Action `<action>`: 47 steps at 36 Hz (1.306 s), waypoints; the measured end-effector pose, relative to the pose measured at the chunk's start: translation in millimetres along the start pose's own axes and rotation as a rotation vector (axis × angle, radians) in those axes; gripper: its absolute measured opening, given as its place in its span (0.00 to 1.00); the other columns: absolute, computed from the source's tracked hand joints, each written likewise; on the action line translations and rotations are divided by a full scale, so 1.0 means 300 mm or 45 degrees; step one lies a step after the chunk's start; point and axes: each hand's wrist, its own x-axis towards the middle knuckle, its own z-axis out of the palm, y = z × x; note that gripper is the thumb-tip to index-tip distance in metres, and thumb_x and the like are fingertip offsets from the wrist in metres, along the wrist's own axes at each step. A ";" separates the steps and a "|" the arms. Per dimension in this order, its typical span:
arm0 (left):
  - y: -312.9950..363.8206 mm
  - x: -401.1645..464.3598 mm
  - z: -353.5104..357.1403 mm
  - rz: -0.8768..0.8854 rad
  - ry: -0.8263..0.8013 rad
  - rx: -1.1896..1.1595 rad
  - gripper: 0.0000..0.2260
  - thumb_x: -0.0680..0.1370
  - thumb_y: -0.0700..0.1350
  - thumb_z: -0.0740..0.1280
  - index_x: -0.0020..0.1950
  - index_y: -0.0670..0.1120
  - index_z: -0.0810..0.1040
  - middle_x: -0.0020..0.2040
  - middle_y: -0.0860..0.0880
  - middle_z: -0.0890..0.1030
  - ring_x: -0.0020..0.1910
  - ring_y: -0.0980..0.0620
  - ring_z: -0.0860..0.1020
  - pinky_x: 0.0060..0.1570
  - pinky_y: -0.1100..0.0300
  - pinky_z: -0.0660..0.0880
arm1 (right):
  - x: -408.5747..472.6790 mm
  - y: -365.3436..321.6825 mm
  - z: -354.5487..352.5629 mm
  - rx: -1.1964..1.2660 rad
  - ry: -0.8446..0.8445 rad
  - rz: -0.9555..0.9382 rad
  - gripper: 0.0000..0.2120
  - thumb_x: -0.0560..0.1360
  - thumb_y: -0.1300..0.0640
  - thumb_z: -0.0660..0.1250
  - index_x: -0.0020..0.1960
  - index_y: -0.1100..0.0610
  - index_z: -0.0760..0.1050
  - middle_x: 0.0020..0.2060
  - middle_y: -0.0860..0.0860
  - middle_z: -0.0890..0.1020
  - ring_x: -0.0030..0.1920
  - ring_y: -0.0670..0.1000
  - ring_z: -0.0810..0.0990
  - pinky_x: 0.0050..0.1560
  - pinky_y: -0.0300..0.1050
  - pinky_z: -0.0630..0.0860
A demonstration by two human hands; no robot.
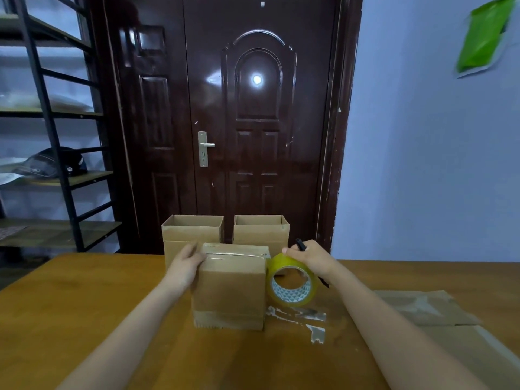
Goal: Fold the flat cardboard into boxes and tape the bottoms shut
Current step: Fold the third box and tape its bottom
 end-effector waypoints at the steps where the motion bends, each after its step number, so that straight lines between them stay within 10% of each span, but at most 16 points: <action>1: 0.020 -0.004 0.002 0.120 0.040 0.152 0.22 0.82 0.42 0.59 0.76 0.48 0.62 0.73 0.46 0.66 0.70 0.45 0.66 0.68 0.52 0.63 | 0.001 -0.002 0.003 -0.007 -0.004 -0.005 0.21 0.76 0.50 0.68 0.27 0.54 0.69 0.24 0.50 0.70 0.26 0.46 0.70 0.36 0.42 0.69; 5: 0.092 0.011 0.043 0.612 -0.138 0.699 0.23 0.82 0.46 0.58 0.77 0.53 0.58 0.77 0.55 0.56 0.76 0.55 0.54 0.74 0.56 0.52 | -0.004 -0.014 0.008 -0.038 -0.023 0.003 0.22 0.76 0.48 0.67 0.27 0.54 0.66 0.24 0.50 0.68 0.27 0.48 0.67 0.37 0.45 0.66; 10: 0.121 0.017 0.147 0.712 -0.711 1.286 0.40 0.70 0.72 0.51 0.78 0.54 0.54 0.78 0.56 0.51 0.76 0.57 0.48 0.75 0.54 0.47 | -0.019 0.001 0.009 0.004 0.008 0.038 0.23 0.76 0.48 0.68 0.25 0.51 0.68 0.22 0.48 0.69 0.26 0.47 0.68 0.36 0.44 0.66; 15: 0.072 0.028 0.153 0.819 -0.587 1.349 0.44 0.64 0.74 0.44 0.77 0.55 0.55 0.77 0.57 0.56 0.77 0.55 0.52 0.73 0.58 0.50 | -0.055 0.007 0.008 0.092 0.000 0.030 0.20 0.79 0.51 0.65 0.28 0.51 0.72 0.20 0.43 0.73 0.23 0.40 0.71 0.30 0.33 0.69; 19: 0.069 0.031 0.161 0.786 -0.560 1.315 0.30 0.76 0.62 0.60 0.76 0.56 0.57 0.77 0.58 0.56 0.76 0.55 0.53 0.74 0.56 0.51 | -0.070 0.012 0.009 -0.018 0.059 0.044 0.22 0.79 0.45 0.62 0.30 0.56 0.71 0.22 0.45 0.72 0.24 0.42 0.71 0.31 0.34 0.68; 26: 0.082 0.021 0.165 0.736 -0.541 1.238 0.28 0.77 0.58 0.64 0.75 0.57 0.60 0.76 0.58 0.59 0.76 0.56 0.54 0.73 0.57 0.51 | -0.084 0.025 -0.017 -0.100 0.753 -0.131 0.18 0.80 0.47 0.59 0.53 0.60 0.78 0.49 0.51 0.79 0.49 0.49 0.77 0.46 0.41 0.69; 33: 0.086 0.019 0.169 0.701 -0.526 1.210 0.29 0.76 0.58 0.66 0.75 0.57 0.60 0.75 0.58 0.61 0.76 0.55 0.56 0.72 0.56 0.53 | -0.179 -0.034 -0.038 0.427 1.356 -0.249 0.17 0.81 0.50 0.54 0.37 0.51 0.74 0.32 0.49 0.73 0.34 0.49 0.72 0.38 0.46 0.69; 39: 0.081 0.024 0.169 0.710 -0.508 1.196 0.29 0.76 0.58 0.66 0.75 0.57 0.61 0.75 0.58 0.62 0.75 0.55 0.57 0.72 0.55 0.55 | -0.249 -0.084 0.015 0.861 1.089 -0.127 0.30 0.81 0.40 0.50 0.39 0.61 0.79 0.23 0.53 0.76 0.22 0.47 0.75 0.24 0.38 0.74; 47: 0.073 0.039 0.169 0.667 -0.518 1.106 0.30 0.74 0.57 0.68 0.74 0.57 0.63 0.75 0.57 0.63 0.75 0.55 0.58 0.73 0.51 0.58 | -0.262 -0.077 0.133 0.937 0.624 -0.001 0.07 0.76 0.56 0.68 0.45 0.60 0.79 0.36 0.56 0.80 0.32 0.48 0.82 0.36 0.39 0.81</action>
